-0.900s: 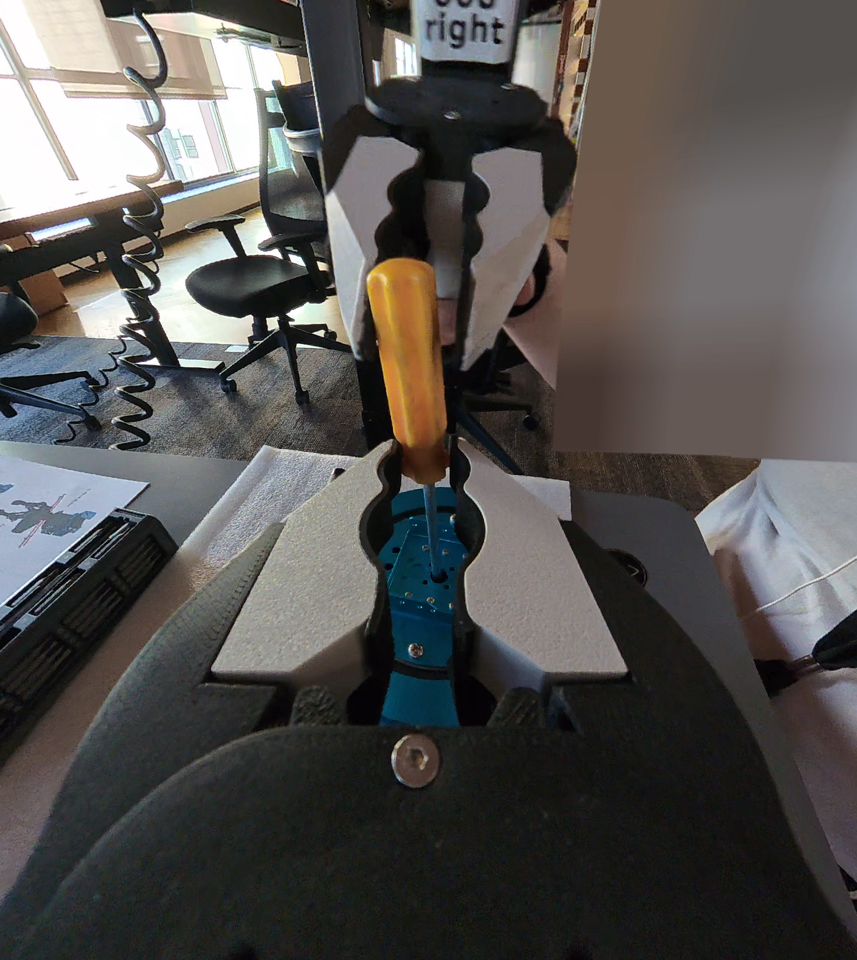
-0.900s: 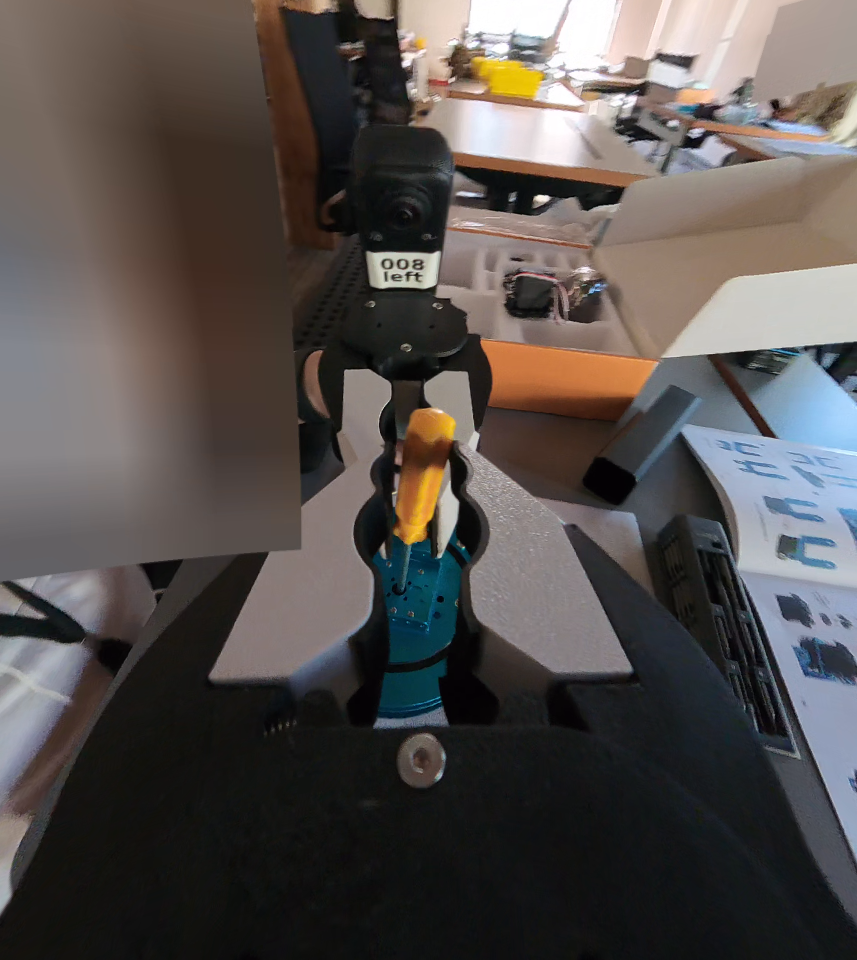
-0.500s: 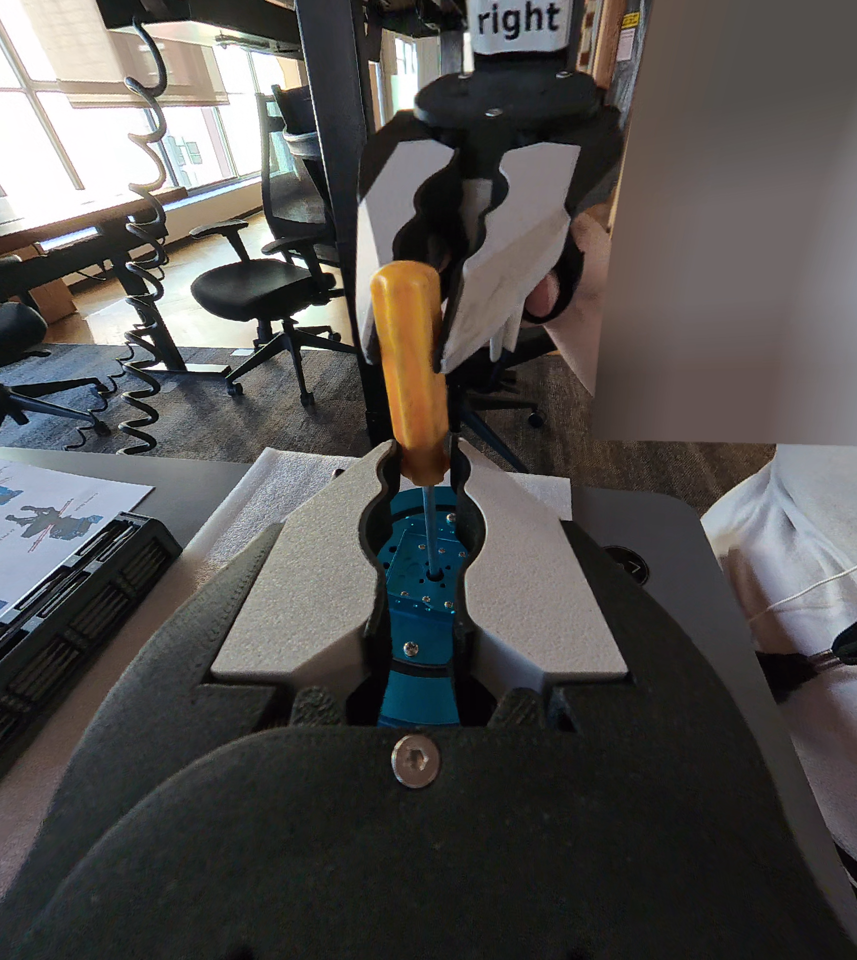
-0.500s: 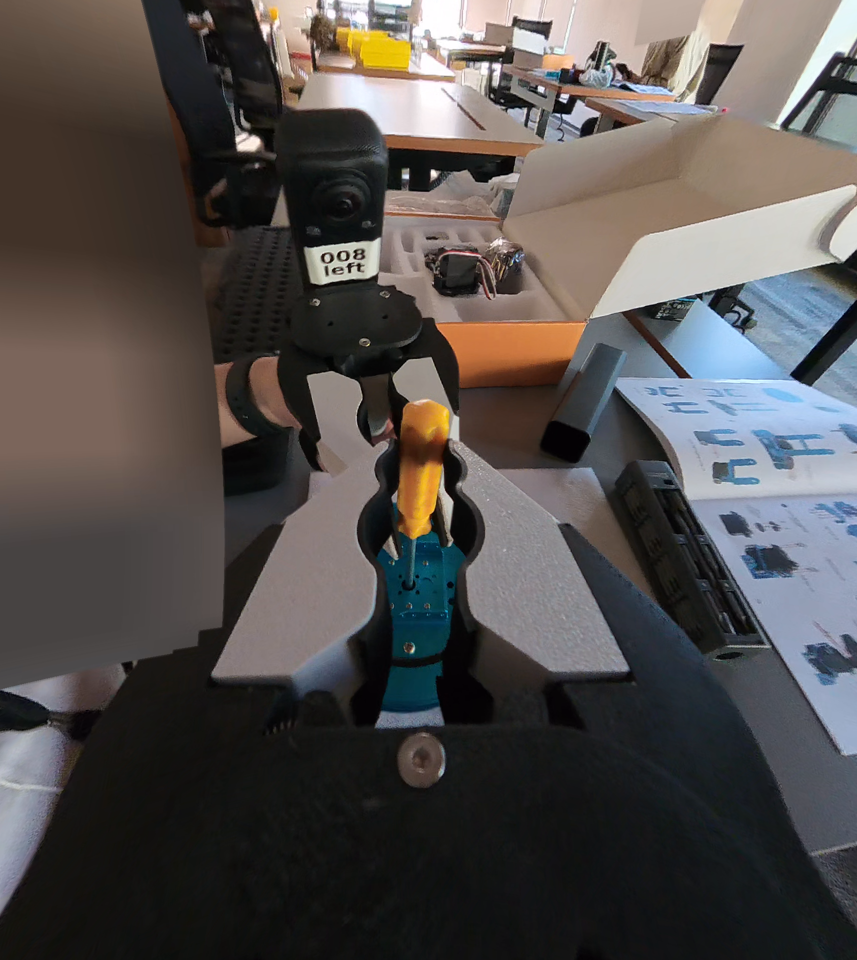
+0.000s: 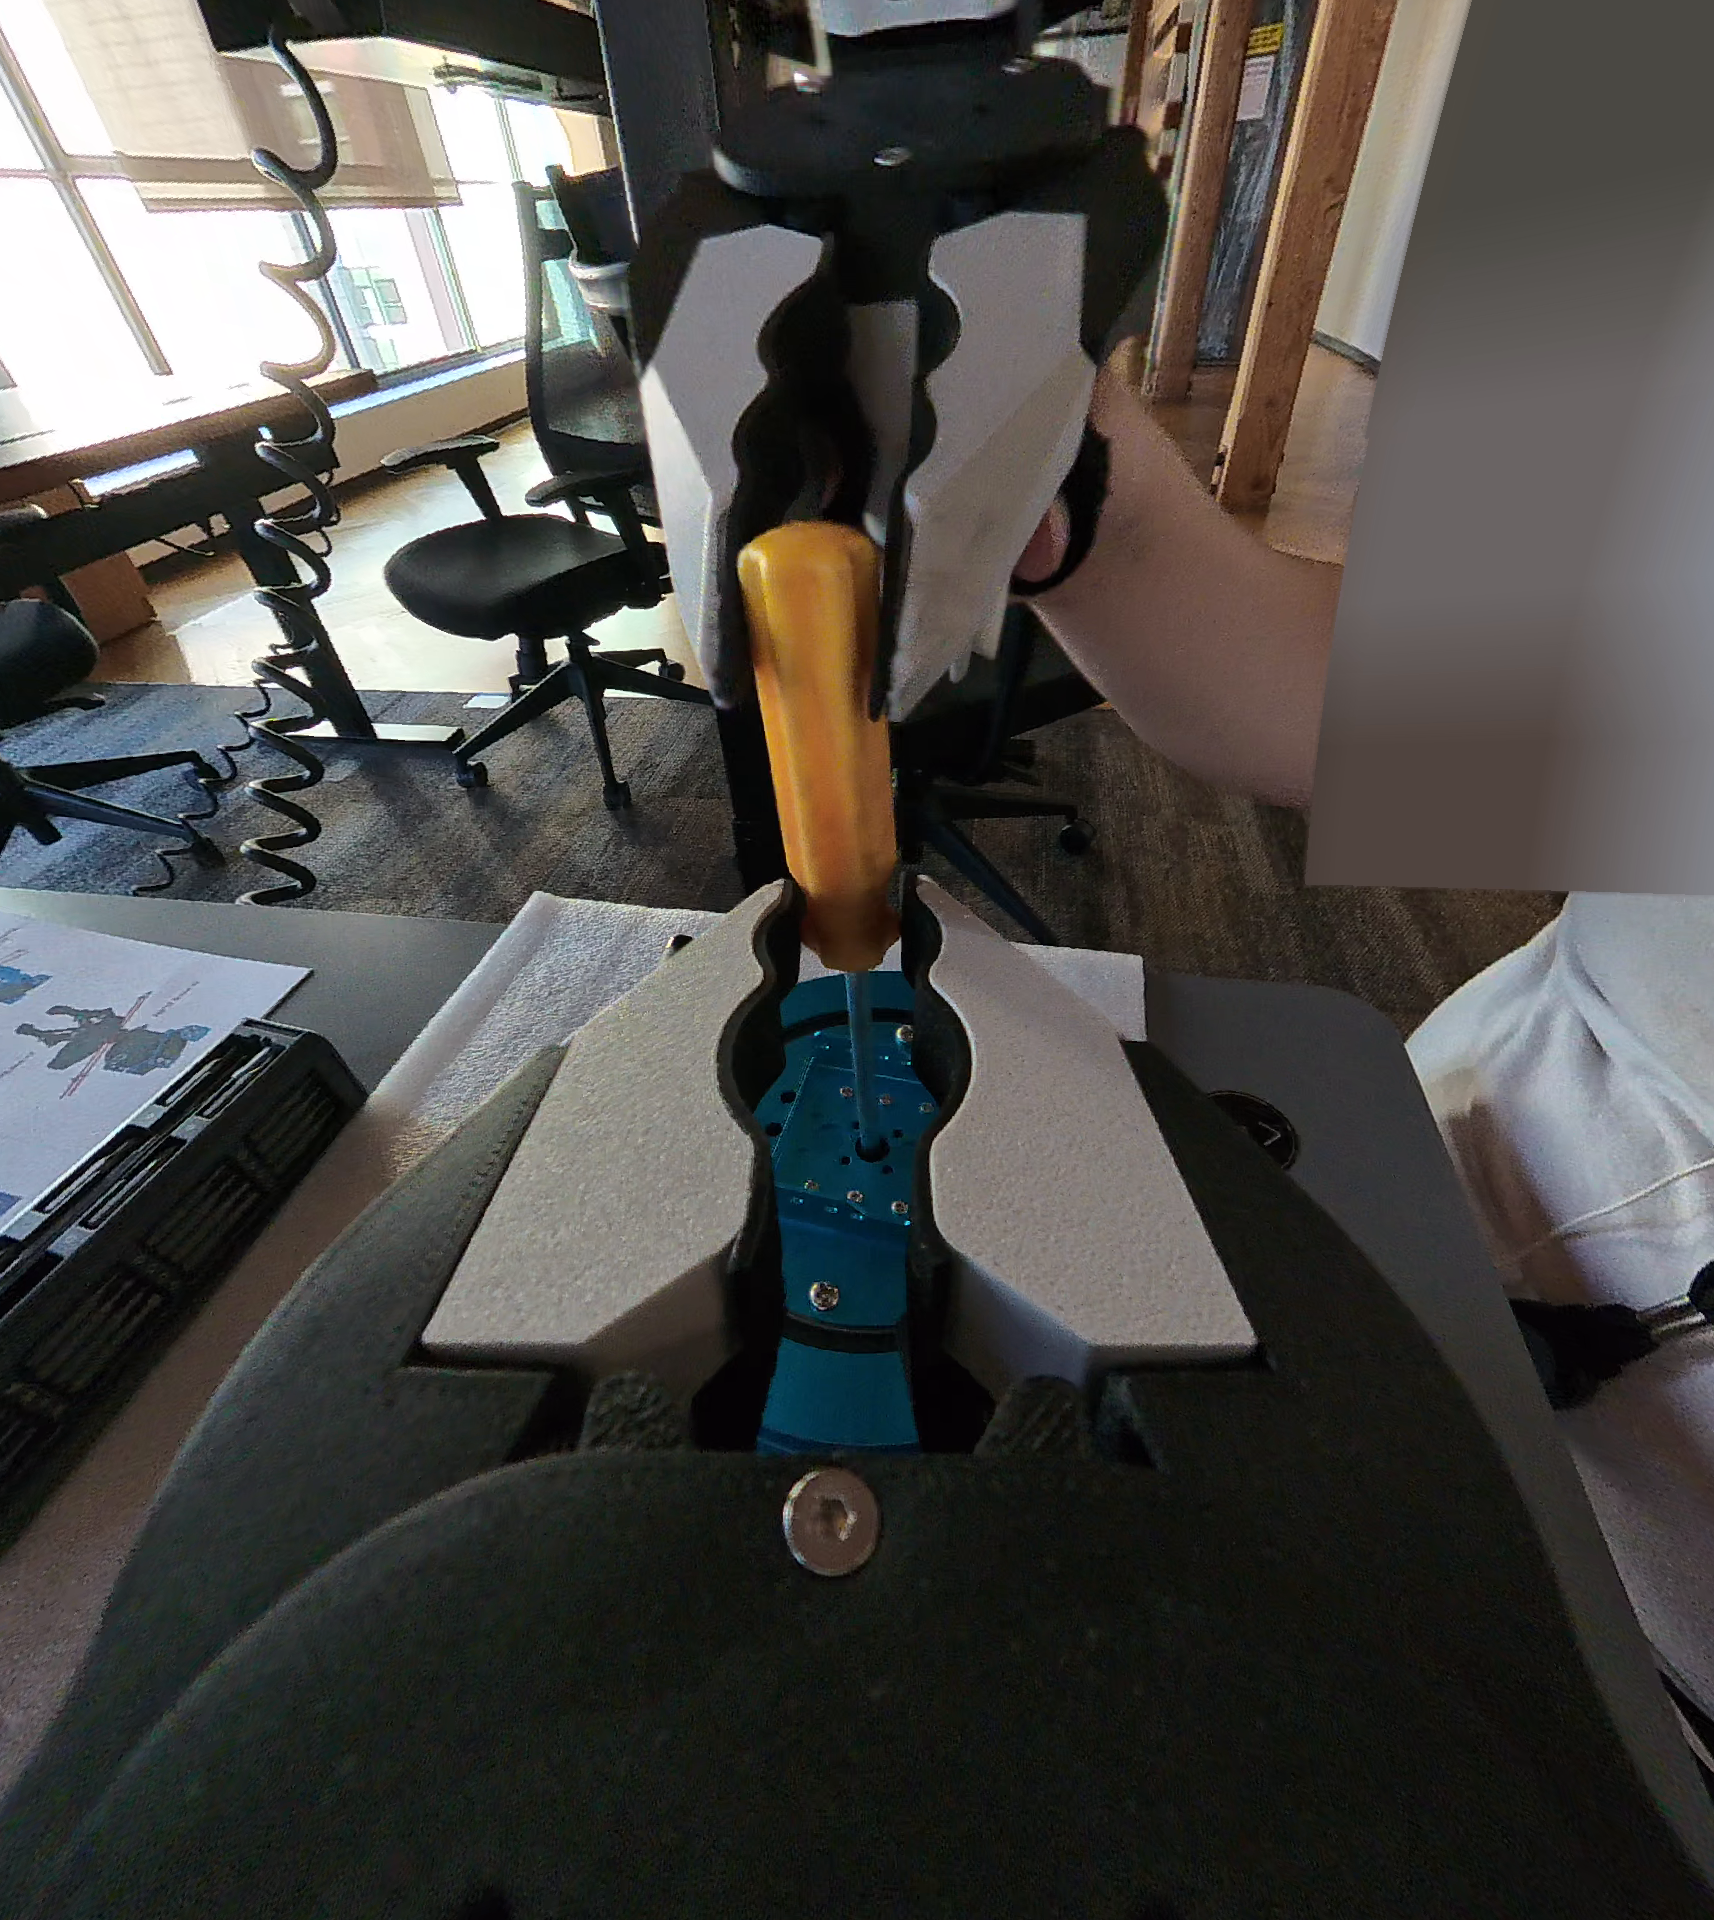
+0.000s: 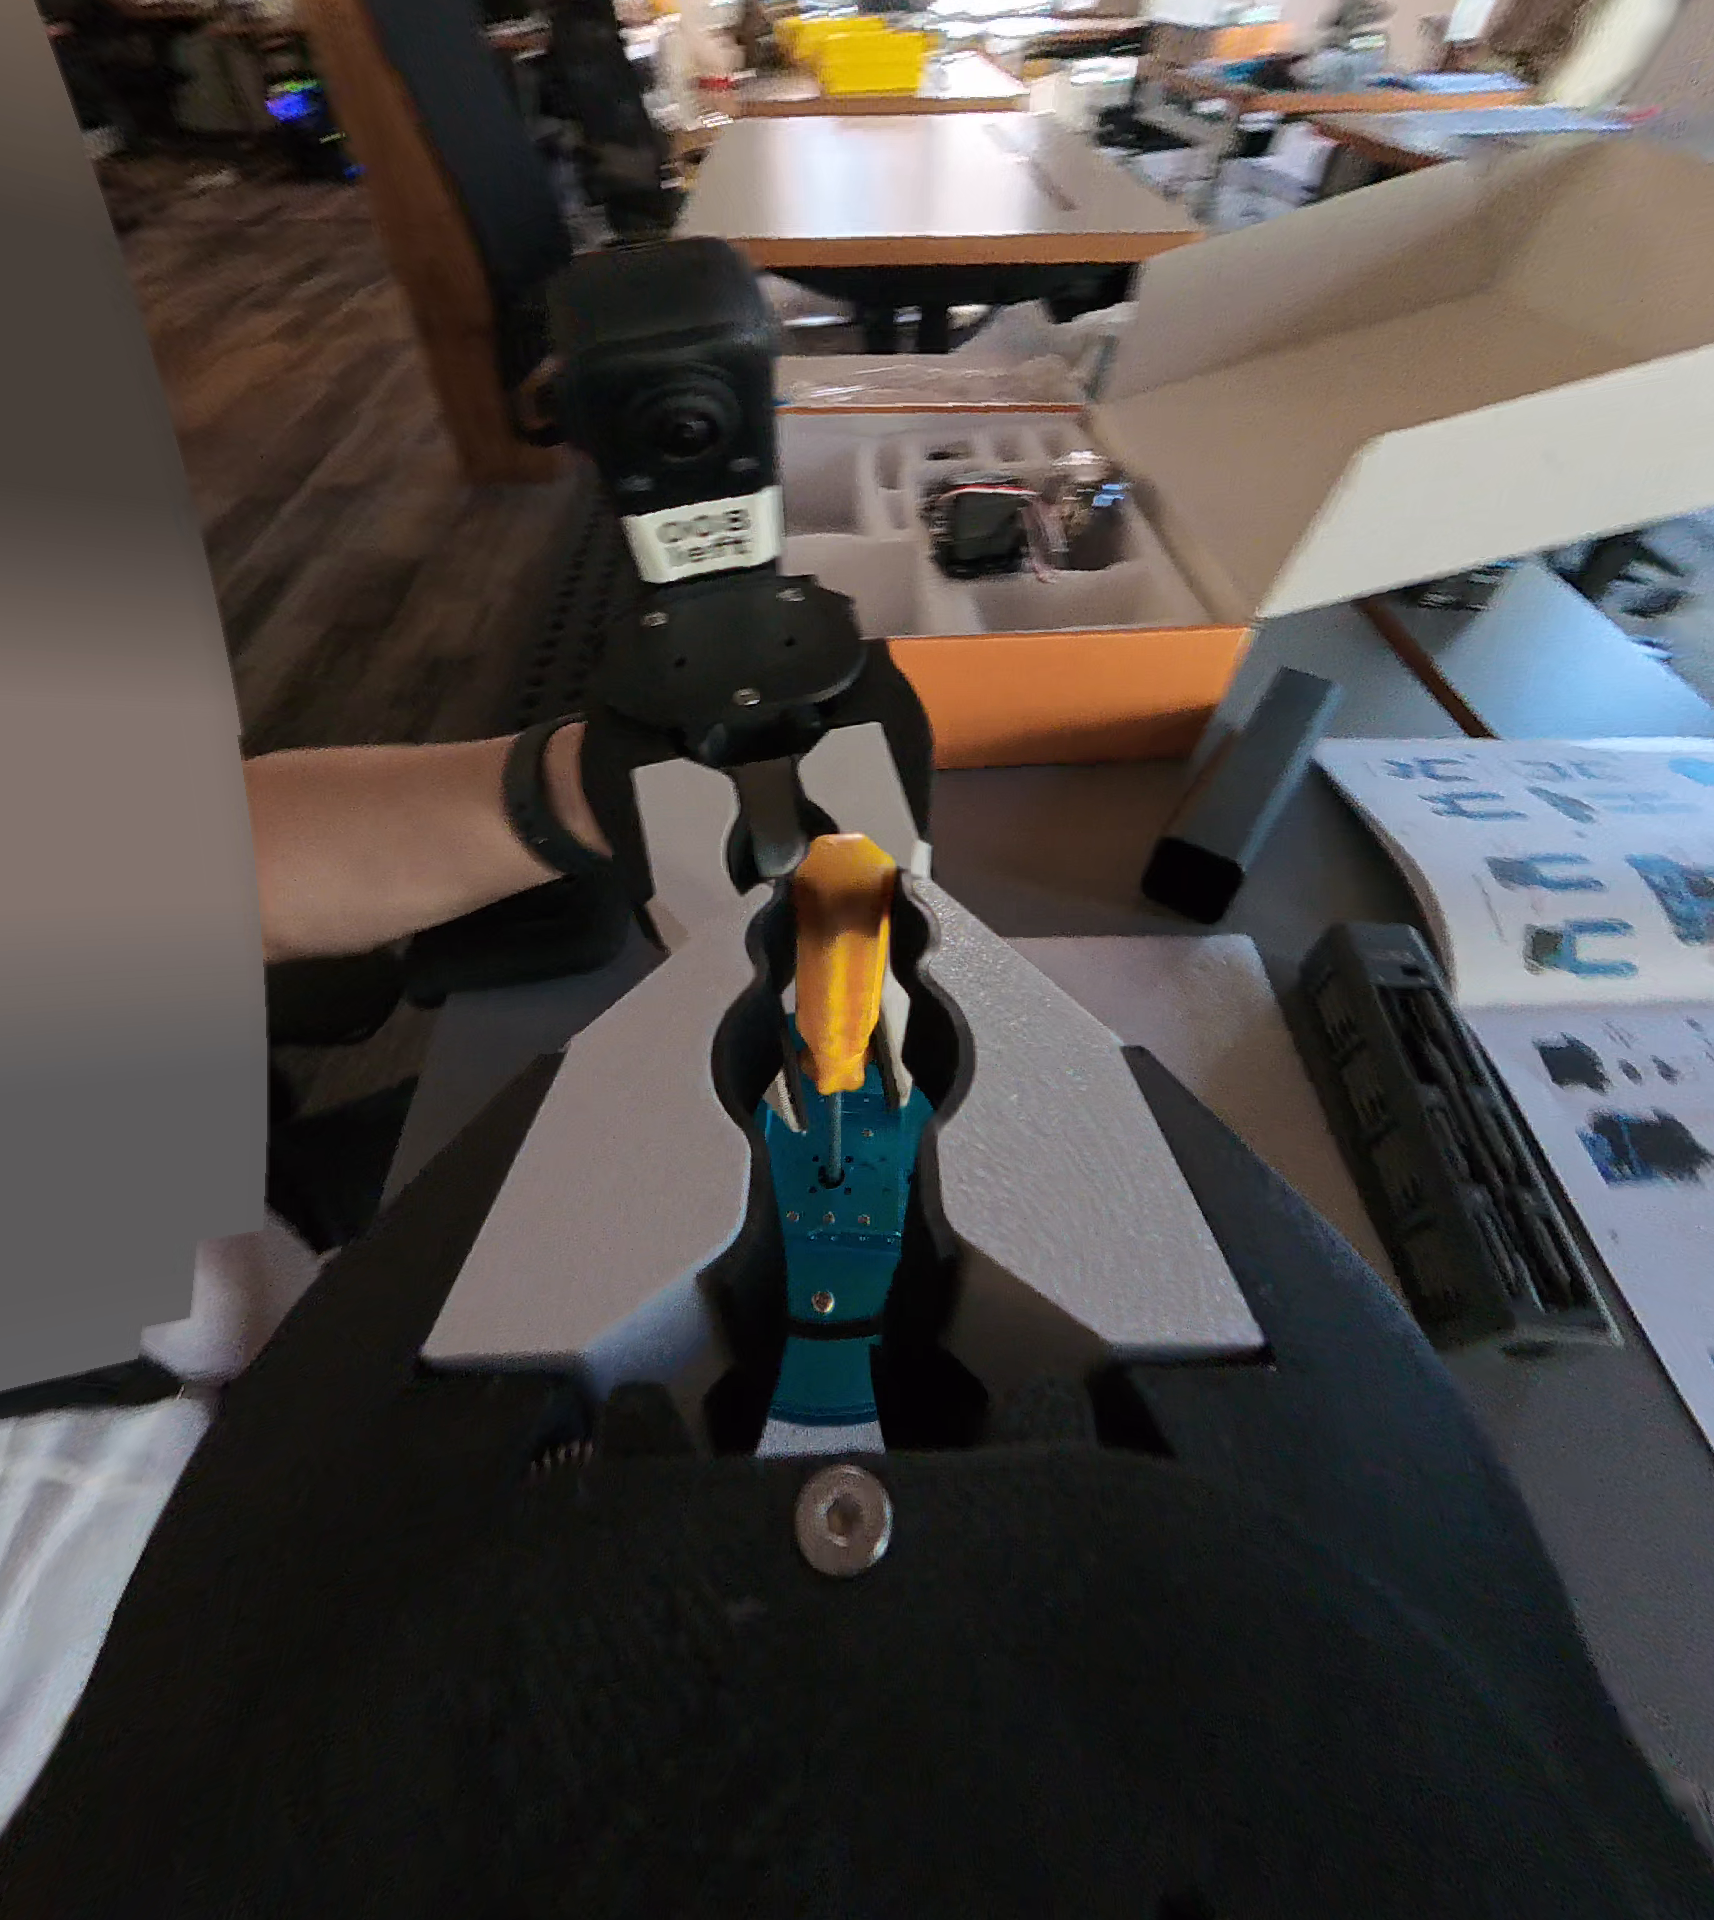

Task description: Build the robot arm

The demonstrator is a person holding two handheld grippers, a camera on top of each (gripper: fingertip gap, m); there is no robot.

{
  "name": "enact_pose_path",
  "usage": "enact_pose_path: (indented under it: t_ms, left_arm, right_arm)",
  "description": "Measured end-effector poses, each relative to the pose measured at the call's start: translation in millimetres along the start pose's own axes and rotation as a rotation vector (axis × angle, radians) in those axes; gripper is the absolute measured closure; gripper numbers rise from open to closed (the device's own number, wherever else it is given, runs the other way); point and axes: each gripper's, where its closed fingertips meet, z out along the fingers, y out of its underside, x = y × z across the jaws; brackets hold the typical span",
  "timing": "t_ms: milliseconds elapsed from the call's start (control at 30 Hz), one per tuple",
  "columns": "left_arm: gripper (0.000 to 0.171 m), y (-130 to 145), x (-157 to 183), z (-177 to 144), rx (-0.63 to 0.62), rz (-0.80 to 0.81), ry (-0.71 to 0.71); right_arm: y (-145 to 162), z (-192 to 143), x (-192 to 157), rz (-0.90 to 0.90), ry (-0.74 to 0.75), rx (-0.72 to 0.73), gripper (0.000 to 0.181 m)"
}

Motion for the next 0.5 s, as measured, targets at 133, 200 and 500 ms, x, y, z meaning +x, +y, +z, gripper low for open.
enact_pose_path:
  t_ms: [133,200,500]
  left_arm:
    - [0.155,-0.4,1.2,-0.1,-0.001,0.007,-0.002]
    - [0.155,-0.3,3.1,-0.6,0.003,0.001,0.011]
    - [0.155,-0.4,3.0,-0.5,0.007,-0.005,0.014]
  right_arm:
    - [-0.4,-0.7,-2.0,-0.028,0.125,-0.003,0.163]
    - [0.5,-2.3,-5.7,-0.143,0.050,-0.085,0.162]
    - [-6.9,-12.6,-11.2,-0.729,-0.462,-0.521,0.155]
